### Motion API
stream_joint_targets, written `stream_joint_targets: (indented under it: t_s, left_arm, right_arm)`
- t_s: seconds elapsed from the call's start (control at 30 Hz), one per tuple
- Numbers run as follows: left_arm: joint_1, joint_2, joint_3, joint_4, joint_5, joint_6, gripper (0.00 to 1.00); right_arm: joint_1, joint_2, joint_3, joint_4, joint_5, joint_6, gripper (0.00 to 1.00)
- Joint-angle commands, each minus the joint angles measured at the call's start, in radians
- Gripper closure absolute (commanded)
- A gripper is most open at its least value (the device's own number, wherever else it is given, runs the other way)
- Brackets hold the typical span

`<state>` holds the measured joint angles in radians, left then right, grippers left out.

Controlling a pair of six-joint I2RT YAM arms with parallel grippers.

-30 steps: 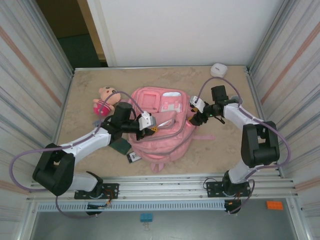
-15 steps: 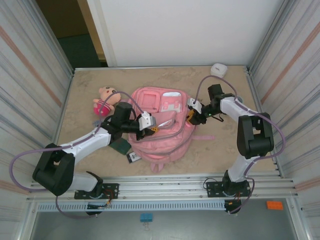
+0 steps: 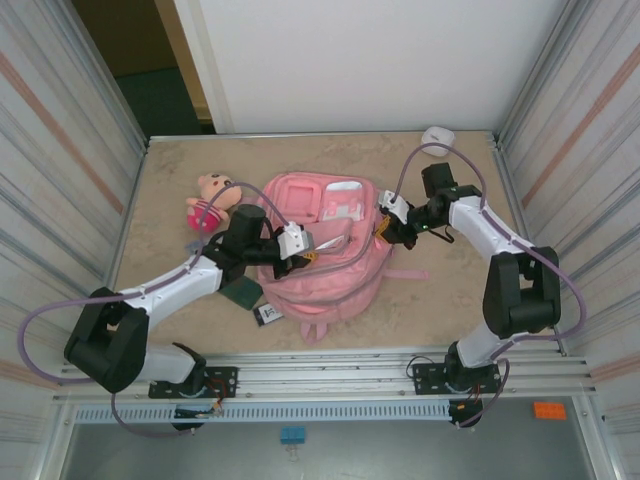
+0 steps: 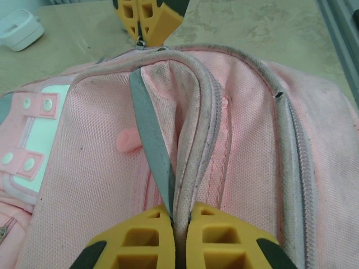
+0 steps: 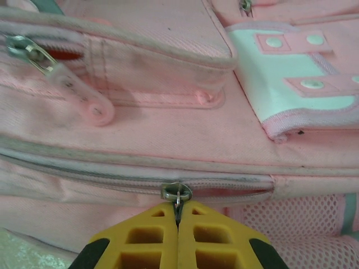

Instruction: Pack the student bag

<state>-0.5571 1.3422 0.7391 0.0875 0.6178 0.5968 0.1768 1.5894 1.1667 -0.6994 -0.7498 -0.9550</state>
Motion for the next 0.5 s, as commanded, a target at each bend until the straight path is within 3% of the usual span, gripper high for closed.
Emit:
stream_joint_targets:
  t_s: [0.0, 0.13, 0.33, 0.47]
  left_arm:
    - [-0.008, -0.03, 0.016, 0.074, -0.148, -0.031, 1.0]
    - [-0.054, -0.024, 0.028, 0.086, -0.255, -0.07, 1.0]
    - [-0.089, -0.036, 0.029, 0.169, -0.402, -0.233, 1.0]
    - [-0.136, -0.034, 0.054, 0.158, -0.492, -0.253, 1.0]
  right_arm:
    - [0.018, -0.064, -0.007, -0.058, -0.01, 0.102, 1.0]
    - [0.048, -0.084, -0.012, -0.066, -0.021, 0.205, 1.0]
    - [0.123, -0.134, -0.069, -0.046, -0.031, 0.357, 1.0]
    - [0.171, -0.174, -0.116, 0.017, -0.037, 0.492, 1.0]
